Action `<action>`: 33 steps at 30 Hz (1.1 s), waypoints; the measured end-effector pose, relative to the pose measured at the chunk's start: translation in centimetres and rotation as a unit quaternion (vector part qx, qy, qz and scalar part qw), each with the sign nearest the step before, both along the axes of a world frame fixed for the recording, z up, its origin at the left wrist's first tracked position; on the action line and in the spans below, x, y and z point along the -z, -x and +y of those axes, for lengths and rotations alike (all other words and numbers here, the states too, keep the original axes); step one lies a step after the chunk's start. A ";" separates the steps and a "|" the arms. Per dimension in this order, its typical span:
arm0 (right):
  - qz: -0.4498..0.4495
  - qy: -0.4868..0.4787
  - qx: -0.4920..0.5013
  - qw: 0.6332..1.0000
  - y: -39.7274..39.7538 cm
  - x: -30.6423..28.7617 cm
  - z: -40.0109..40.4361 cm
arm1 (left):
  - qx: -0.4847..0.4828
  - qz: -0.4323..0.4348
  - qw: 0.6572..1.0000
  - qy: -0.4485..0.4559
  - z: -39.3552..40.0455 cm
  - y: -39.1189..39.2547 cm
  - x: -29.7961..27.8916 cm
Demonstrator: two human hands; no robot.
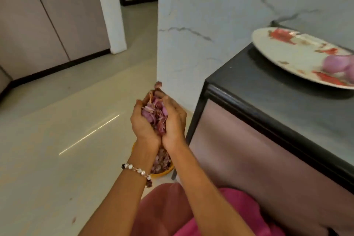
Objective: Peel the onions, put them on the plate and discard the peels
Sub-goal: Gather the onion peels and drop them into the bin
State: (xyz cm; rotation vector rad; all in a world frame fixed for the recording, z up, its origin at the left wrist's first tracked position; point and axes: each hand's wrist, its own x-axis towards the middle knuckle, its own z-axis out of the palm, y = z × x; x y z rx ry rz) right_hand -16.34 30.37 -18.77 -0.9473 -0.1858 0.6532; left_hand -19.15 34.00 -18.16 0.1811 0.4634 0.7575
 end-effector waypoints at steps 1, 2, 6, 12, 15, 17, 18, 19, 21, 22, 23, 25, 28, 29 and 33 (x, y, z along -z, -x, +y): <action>0.010 0.023 0.000 1.000 -0.2 2.1 0.6 | -0.008 0.032 0.999 0.014 0.5 -0.2 2.0; 0.031 0.046 -0.004 0.998 -0.6 4.4 1.5 | -0.015 0.060 0.998 0.033 1.4 -0.5 4.3; 0.139 0.126 -0.002 0.982 -2.2 12.3 3.6 | -0.003 0.143 0.985 0.100 3.7 -2.0 12.0; 0.199 0.247 -0.040 0.947 -4.8 21.5 6.0 | 0.074 0.251 0.952 0.157 7.1 -4.2 22.1; 0.237 0.257 -0.097 0.932 -6.2 24.1 6.2 | 0.102 0.291 0.937 0.161 8.5 -4.9 25.7; 0.263 0.258 -0.125 0.921 -6.9 25.5 5.9 | 0.105 0.319 0.926 0.171 8.9 -4.8 27.3; 0.273 0.272 -0.120 0.915 -7.1 25.9 5.6 | 0.110 0.326 0.922 0.176 9.2 -4.7 28.0; 0.282 0.288 -0.110 0.909 -7.4 26.3 5.3 | 0.113 0.328 0.919 0.185 9.3 -4.6 28.3; 0.302 0.306 -0.086 0.899 -7.9 27.2 4.9 | 0.125 0.345 0.910 0.194 9.5 -4.4 29.1; 0.312 0.309 -0.075 0.895 -7.9 27.4 4.7 | 0.128 0.354 0.905 0.196 9.5 -4.2 29.5; 0.318 0.312 -0.067 0.893 -8.0 27.6 4.6 | 0.131 0.359 0.903 0.199 9.3 -4.1 29.6; 0.308 0.313 -0.056 0.897 -7.8 27.2 4.3 | 0.142 0.376 0.898 0.177 9.4 -3.8 30.5; 0.251 0.335 -0.032 0.907 -7.6 25.9 4.1 | 0.160 0.526 0.834 0.047 9.3 -3.1 30.6; 0.219 0.356 -0.033 0.908 -7.5 25.4 4.1 | 0.156 0.565 0.810 0.006 9.2 -2.9 30.0; 0.068 0.421 -0.048 0.903 -6.1 21.3 3.8 | 0.149 0.581 0.792 -0.112 8.8 -1.6 26.1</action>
